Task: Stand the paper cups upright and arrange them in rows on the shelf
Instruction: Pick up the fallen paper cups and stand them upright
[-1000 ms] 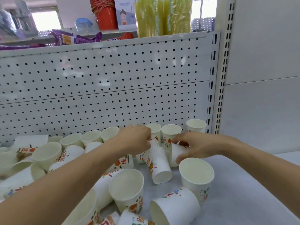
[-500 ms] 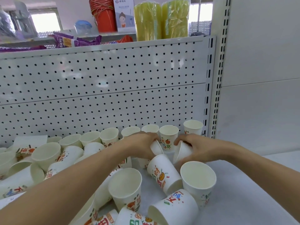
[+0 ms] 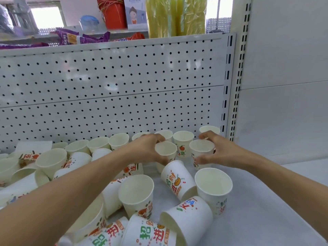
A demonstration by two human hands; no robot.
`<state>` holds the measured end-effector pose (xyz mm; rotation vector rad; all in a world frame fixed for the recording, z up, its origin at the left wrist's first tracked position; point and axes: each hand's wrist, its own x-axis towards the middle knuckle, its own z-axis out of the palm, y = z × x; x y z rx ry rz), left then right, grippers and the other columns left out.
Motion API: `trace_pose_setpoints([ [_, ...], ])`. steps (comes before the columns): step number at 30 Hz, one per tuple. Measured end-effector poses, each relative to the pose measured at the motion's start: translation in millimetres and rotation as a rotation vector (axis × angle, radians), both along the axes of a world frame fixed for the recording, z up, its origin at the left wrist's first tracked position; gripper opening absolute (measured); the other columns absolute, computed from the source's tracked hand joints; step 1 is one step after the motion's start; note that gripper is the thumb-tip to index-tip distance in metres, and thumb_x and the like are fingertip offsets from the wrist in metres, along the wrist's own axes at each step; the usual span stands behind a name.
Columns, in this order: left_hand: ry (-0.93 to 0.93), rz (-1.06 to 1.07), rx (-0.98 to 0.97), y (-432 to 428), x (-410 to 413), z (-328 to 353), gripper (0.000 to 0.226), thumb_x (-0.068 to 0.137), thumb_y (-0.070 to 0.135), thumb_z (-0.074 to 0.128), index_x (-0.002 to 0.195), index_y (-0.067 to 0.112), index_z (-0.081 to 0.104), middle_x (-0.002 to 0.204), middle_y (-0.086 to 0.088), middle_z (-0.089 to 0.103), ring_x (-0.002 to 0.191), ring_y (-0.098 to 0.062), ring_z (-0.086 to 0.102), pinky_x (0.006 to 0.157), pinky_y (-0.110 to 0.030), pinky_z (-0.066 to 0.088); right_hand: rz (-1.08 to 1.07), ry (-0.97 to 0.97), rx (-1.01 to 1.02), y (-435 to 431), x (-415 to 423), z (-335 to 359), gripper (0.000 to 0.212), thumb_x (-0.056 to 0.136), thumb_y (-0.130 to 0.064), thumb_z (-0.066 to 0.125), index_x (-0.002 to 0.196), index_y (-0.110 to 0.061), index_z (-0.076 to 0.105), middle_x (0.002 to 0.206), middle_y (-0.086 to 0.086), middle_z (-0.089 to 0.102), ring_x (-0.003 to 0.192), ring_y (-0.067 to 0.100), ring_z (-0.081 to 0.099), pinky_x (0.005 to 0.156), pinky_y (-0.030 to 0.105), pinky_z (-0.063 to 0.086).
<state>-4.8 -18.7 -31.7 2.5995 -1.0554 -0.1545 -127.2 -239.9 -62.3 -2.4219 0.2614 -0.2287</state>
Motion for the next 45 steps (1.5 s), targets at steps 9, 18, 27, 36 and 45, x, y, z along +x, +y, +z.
trace_pose_setpoints([
  [9,-0.138,-0.004,-0.060,20.6,-41.0,44.7,0.035,0.080,0.047,0.071,0.106,0.025,0.064,0.095,0.012,0.063,0.083,-0.005,0.057,0.067,-0.019,0.041,0.088,-0.169,0.031,-1.5,-51.1,26.1,0.076,0.065,-0.067,0.069,0.131,-0.040,0.043,0.123,-0.017,0.053,0.115,0.003,0.051,0.097,0.030,0.045],
  [18,-0.084,-0.002,0.141,1.5,-72.5,20.3,0.042,0.079,0.051,0.070,0.112,0.024,0.068,0.096,0.008,0.069,0.084,-0.010,0.064,0.079,-0.033,0.055,0.329,-0.009,-0.077,21.9,-89.1,10.6,0.079,0.062,-0.060,0.077,0.132,-0.049,0.043,0.126,-0.037,0.047,0.117,-0.011,0.046,0.099,0.022,0.042],
  [27,0.005,0.106,-0.003,-23.5,-79.2,-2.1,0.049,0.078,0.056,0.064,0.086,0.009,0.072,0.066,0.001,0.067,0.058,-0.014,0.058,0.060,-0.030,0.046,0.259,-0.133,0.002,15.0,-98.1,4.9,0.057,0.071,-0.036,0.082,0.118,-0.047,0.052,0.116,-0.027,0.058,0.105,-0.008,0.054,0.089,0.011,0.044],
  [36,0.042,0.108,-0.033,-43.3,-84.2,-5.1,0.023,0.087,0.036,0.066,0.096,0.015,0.069,0.071,0.004,0.067,0.060,-0.008,0.055,0.053,-0.022,0.040,0.261,-0.183,0.019,2.4,-101.6,2.7,0.055,0.071,-0.029,0.082,0.115,-0.045,0.053,0.112,-0.025,0.059,0.105,-0.007,0.055,0.086,0.008,0.043],
  [45,-0.355,-0.104,-0.101,-30.3,-100.2,8.5,0.006,0.088,0.023,0.062,0.091,0.026,0.065,0.091,0.011,0.063,0.087,-0.009,0.057,0.074,-0.028,0.049,0.044,-0.201,-0.062,-31.1,-85.4,14.0,0.068,0.068,-0.038,0.080,0.129,-0.027,0.053,0.116,-0.013,0.059,0.102,0.000,0.057,0.089,0.023,0.047],
])
